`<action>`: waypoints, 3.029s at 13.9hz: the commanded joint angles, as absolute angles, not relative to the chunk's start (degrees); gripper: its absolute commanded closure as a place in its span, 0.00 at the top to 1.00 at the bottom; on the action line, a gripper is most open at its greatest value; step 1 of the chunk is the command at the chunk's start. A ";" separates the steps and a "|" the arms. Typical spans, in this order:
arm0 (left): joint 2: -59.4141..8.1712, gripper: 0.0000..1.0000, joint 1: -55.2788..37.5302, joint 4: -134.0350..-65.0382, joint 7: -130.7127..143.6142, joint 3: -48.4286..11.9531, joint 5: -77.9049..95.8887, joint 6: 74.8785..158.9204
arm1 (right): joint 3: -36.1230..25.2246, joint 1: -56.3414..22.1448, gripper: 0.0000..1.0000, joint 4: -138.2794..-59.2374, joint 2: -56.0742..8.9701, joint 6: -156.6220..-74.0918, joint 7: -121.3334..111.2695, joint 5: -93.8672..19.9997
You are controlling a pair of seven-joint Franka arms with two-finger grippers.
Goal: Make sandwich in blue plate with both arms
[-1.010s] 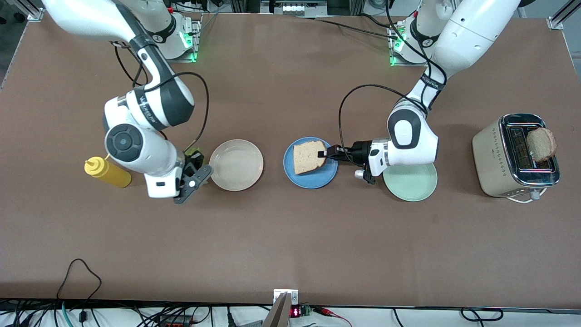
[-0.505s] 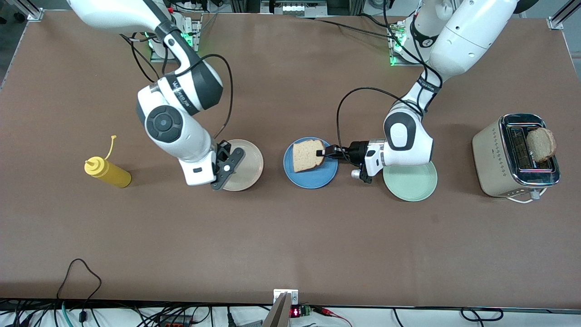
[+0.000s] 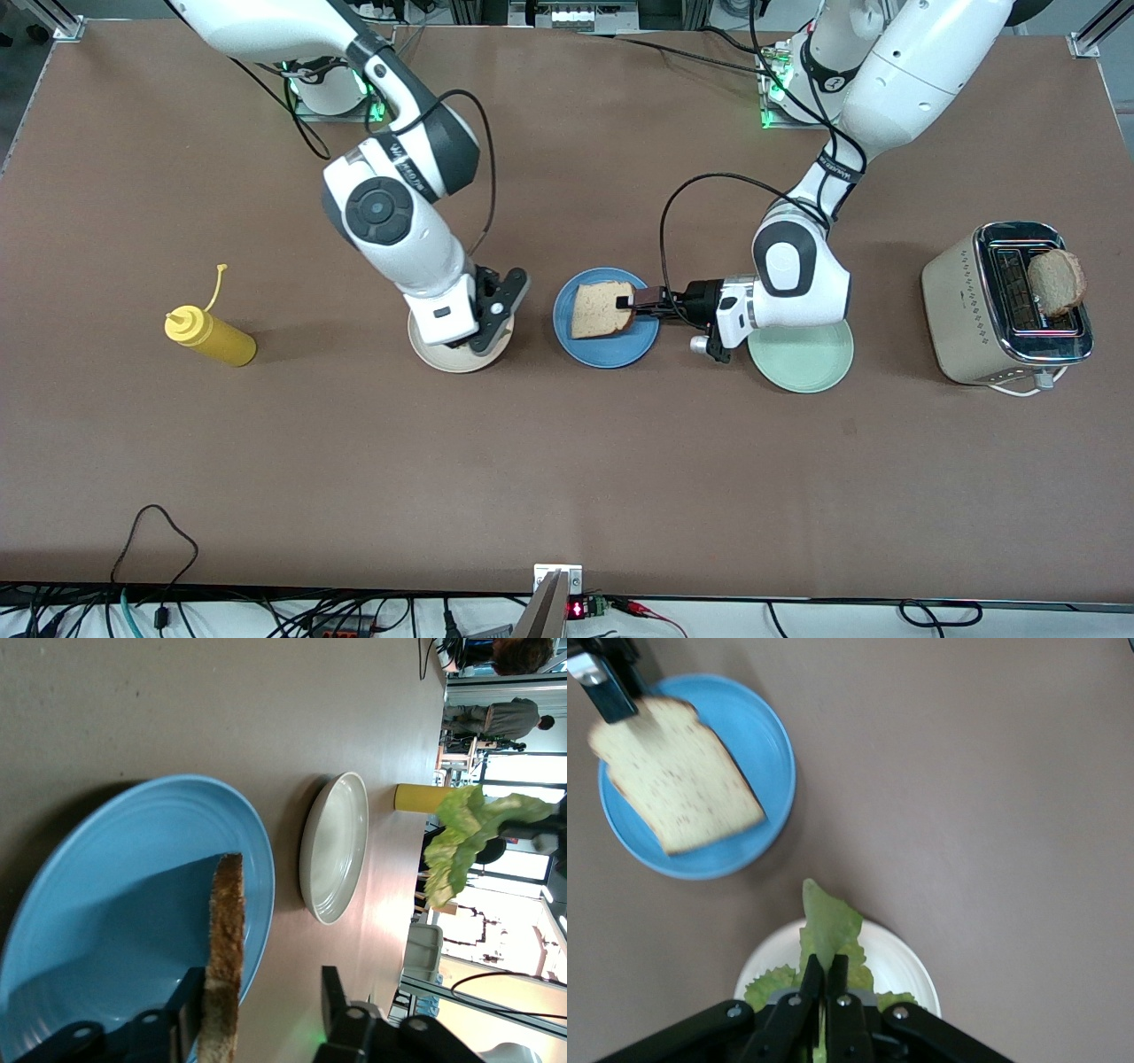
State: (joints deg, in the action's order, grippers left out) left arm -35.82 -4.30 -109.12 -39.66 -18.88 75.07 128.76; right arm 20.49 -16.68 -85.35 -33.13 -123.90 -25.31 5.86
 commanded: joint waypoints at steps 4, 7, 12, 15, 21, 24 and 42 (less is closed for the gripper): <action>-28.75 1.00 -1.33 -110.30 -36.66 -17.58 60.95 127.19 | 20.48 -21.96 0.00 -84.90 -36.64 -134.72 -18.82 4.04; -25.15 1.00 0.52 -109.69 -29.29 -17.49 48.12 122.97 | 20.48 -24.86 0.00 -84.82 -39.98 -142.18 -15.92 4.13; -23.03 1.00 3.42 -105.57 -19.53 -16.97 30.98 116.21 | 20.04 -29.35 0.00 -84.73 -43.68 -150.64 -9.32 4.57; -22.41 1.00 3.60 -99.60 -12.59 -16.08 15.78 107.87 | 18.38 -30.32 0.99 -84.81 -43.68 -150.64 -9.32 5.62; -22.33 1.00 3.52 -90.18 -5.20 -16.17 -6.47 93.44 | 17.58 -28.31 1.00 -84.81 -38.68 -137.04 -9.23 6.50; -22.32 1.00 3.52 -85.98 -3.61 -16.26 -10.10 89.22 | 17.49 -22.78 1.00 -85.34 -34.03 -133.61 -10.54 6.85; -22.76 1.00 8.44 -72.07 -3.34 -15.29 -9.76 83.06 | 21.71 20.27 1.00 -90.09 -19.51 -109.62 -64.19 -26.52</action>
State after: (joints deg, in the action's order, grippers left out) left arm -22.20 8.43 -73.65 -3.85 -15.16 -8.91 84.01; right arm 20.29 13.91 -88.14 -20.67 -112.67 -55.22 -21.40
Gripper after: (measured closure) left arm 0.000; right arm 0.000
